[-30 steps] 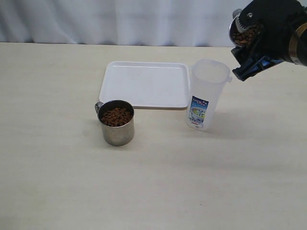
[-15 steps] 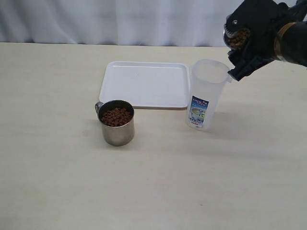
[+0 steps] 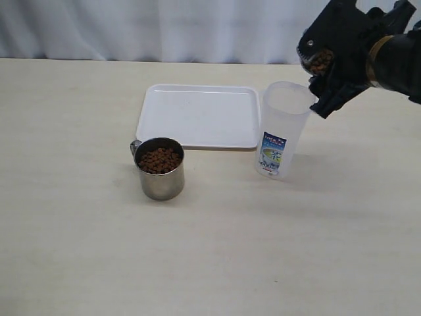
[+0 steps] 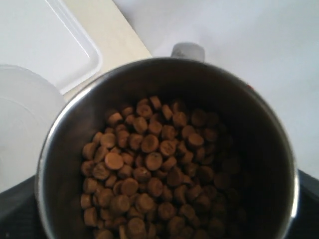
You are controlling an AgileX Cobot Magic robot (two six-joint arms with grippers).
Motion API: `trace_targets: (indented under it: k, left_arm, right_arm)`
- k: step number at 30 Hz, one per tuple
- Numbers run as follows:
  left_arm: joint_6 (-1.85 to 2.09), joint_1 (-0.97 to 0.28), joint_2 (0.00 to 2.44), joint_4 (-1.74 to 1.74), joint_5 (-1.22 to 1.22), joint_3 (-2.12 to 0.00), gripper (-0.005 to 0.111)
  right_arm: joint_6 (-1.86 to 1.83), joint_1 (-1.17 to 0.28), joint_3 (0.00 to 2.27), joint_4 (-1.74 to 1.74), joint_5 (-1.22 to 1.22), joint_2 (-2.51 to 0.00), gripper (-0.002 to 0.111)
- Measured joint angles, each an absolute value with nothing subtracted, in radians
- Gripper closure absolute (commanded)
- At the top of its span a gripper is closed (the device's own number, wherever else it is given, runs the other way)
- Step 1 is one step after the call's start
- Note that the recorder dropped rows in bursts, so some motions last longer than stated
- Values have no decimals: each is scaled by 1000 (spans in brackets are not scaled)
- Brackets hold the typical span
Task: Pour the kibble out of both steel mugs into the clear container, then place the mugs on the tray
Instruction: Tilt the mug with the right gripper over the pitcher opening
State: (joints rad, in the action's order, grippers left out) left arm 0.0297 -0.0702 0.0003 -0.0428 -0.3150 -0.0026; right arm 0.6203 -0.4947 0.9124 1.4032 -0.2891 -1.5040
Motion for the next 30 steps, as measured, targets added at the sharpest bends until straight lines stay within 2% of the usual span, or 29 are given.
trace_targets:
  k: [30]
  left_arm:
    - [30, -70, 0, -43, -315, -3, 107]
  right_arm:
    - [600, -526, 912, 1589, -316, -1519, 104]
